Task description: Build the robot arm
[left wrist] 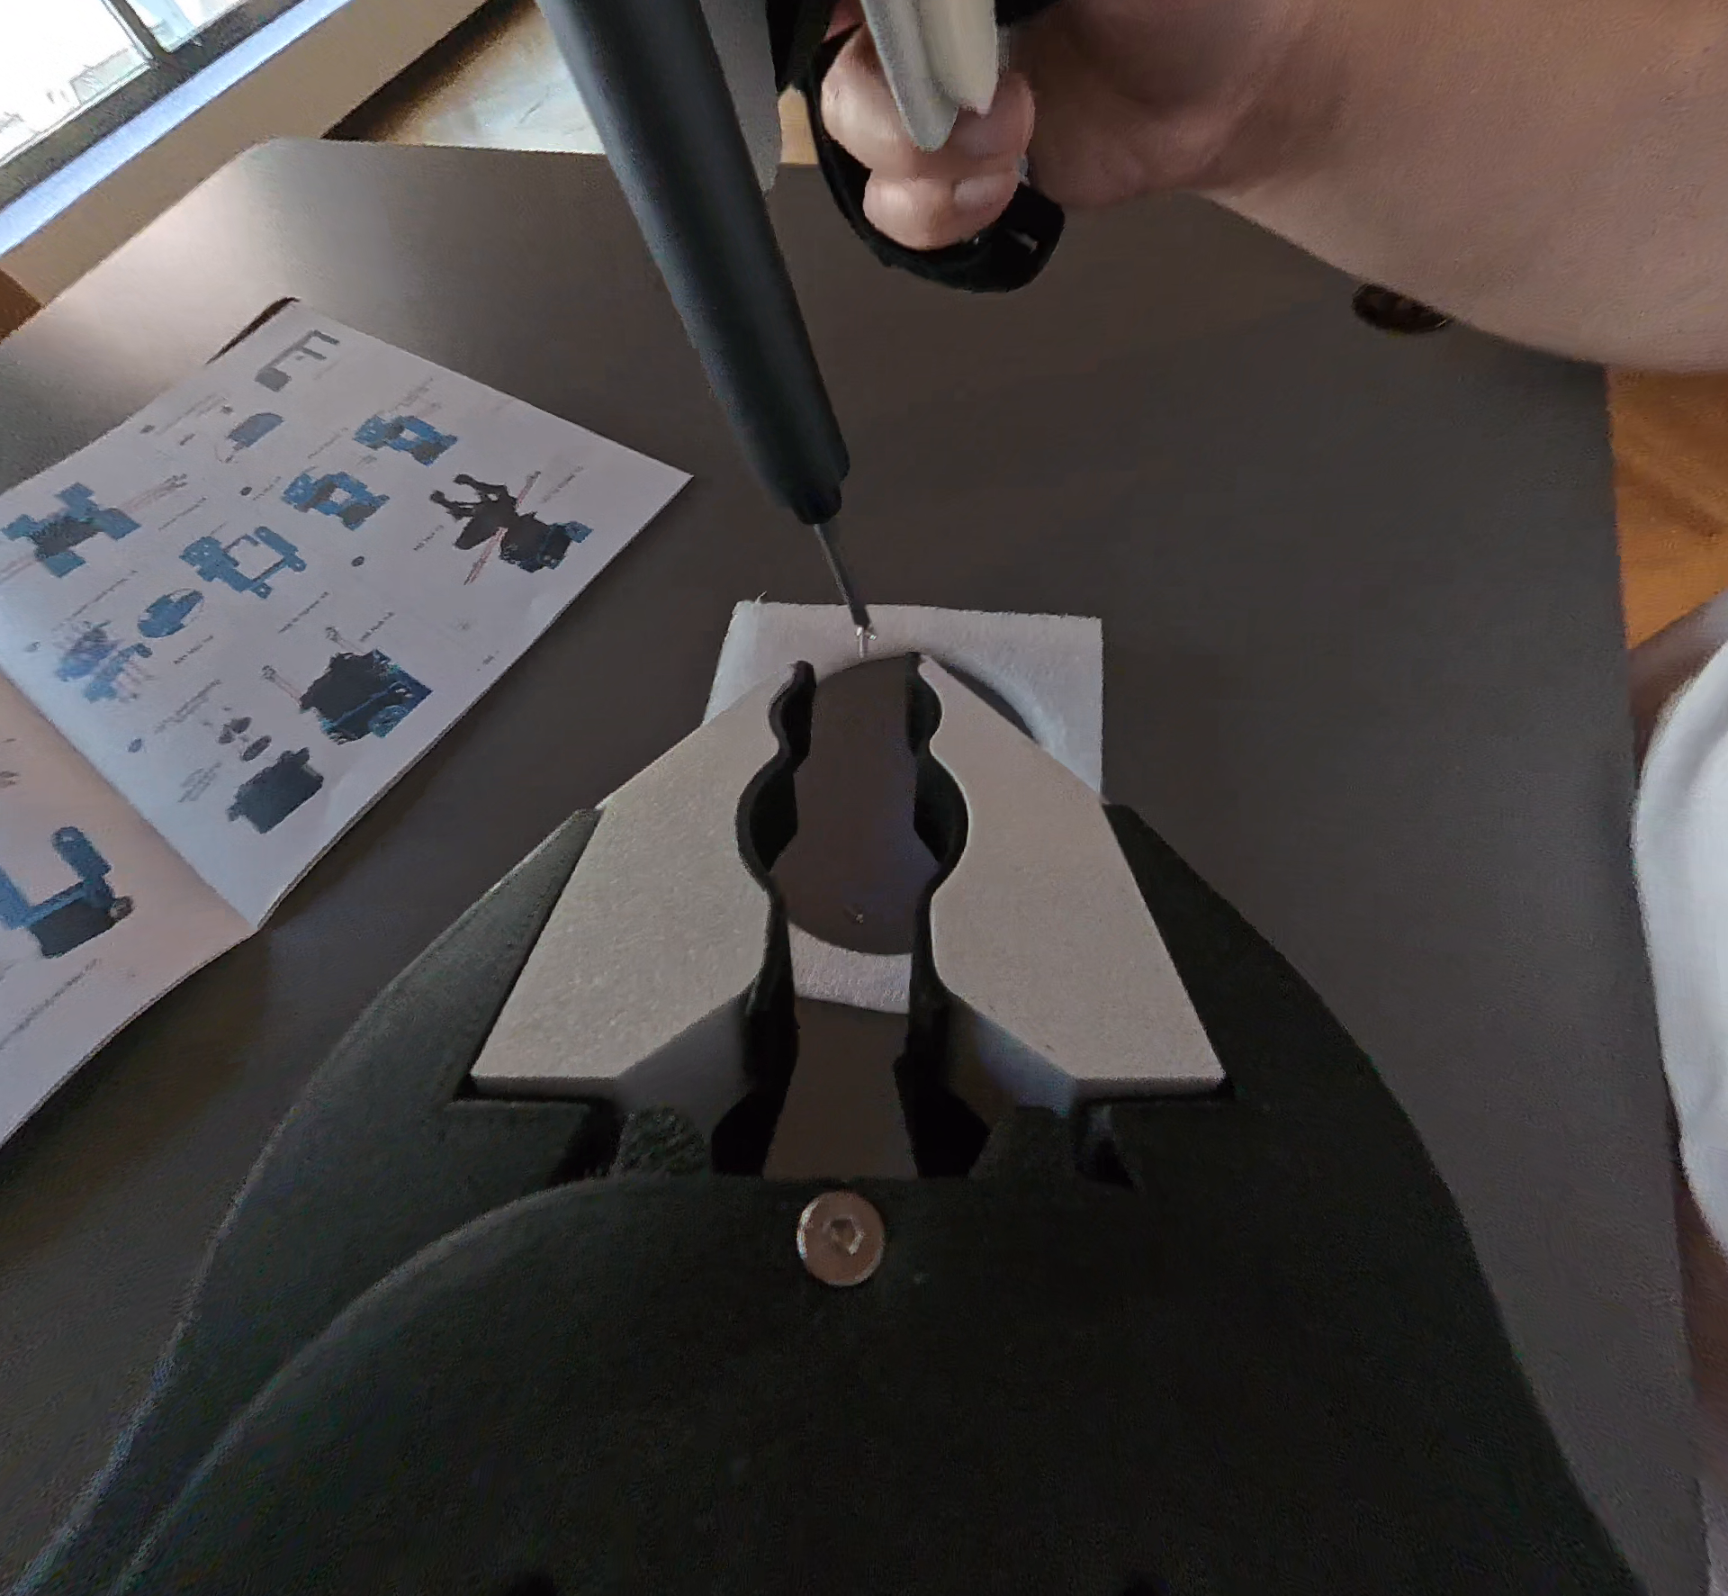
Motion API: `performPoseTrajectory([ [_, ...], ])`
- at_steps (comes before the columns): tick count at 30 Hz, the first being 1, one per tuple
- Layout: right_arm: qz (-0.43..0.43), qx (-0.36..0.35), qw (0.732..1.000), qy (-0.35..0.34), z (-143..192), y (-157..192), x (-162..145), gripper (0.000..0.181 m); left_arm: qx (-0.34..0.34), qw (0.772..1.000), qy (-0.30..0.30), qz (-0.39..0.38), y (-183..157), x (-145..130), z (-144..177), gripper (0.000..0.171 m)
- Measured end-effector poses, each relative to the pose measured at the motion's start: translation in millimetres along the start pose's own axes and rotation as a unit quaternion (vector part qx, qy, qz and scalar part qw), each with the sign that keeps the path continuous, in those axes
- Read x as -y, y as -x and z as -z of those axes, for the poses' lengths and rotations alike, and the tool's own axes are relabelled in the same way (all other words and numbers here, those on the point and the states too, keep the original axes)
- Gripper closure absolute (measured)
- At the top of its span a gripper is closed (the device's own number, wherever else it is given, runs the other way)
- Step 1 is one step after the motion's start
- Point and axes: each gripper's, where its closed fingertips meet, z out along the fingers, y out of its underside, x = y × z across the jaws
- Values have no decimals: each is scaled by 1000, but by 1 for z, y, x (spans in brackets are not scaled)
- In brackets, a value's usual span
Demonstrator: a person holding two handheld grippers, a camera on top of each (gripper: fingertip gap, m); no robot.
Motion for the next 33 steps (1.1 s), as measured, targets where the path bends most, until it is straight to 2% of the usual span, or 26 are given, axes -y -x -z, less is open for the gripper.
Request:
performPoseTrajectory([
  [4, 4, 3, 1000, 2, -3, 3, 1, 164, -11, 1000, -4, -6, 0, 4, -1, 163],
  [17, 4, 0, 1000, 3, -4, 2, 2, 164, -25, 999, 10, -21, -2, -3, -2, 171],
  [22, -3, 1, 1000, 1, -4, -1, 0, 164, -17, 996, 84, -26, -1, -34, -2, 171],
  [23, -5, 1, 1000, 1, -5, -2, -1, 164, -20, 994, 101, -27, -2, -40, -3, 171],
  [26, -10, 3, 1000, 3, -7, -4, -4, 164, -23, 992, 122, -16, -5, -47, -6, 139],
  [28, -10, 6, 1000, 3, -9, -3, -4, 164, -29, 994, 106, 9, -5, -42, -3, 138],
  [31, -7, 10, 1000, 3, -12, 0, -1, 164, -36, 997, 23, 65, -2, -19, 6, 154],
  [33, -1, 13, 1000, 4, -13, 2, 1, 164, -53, 994, -20, 92, -4, -5, 11, 157],
])
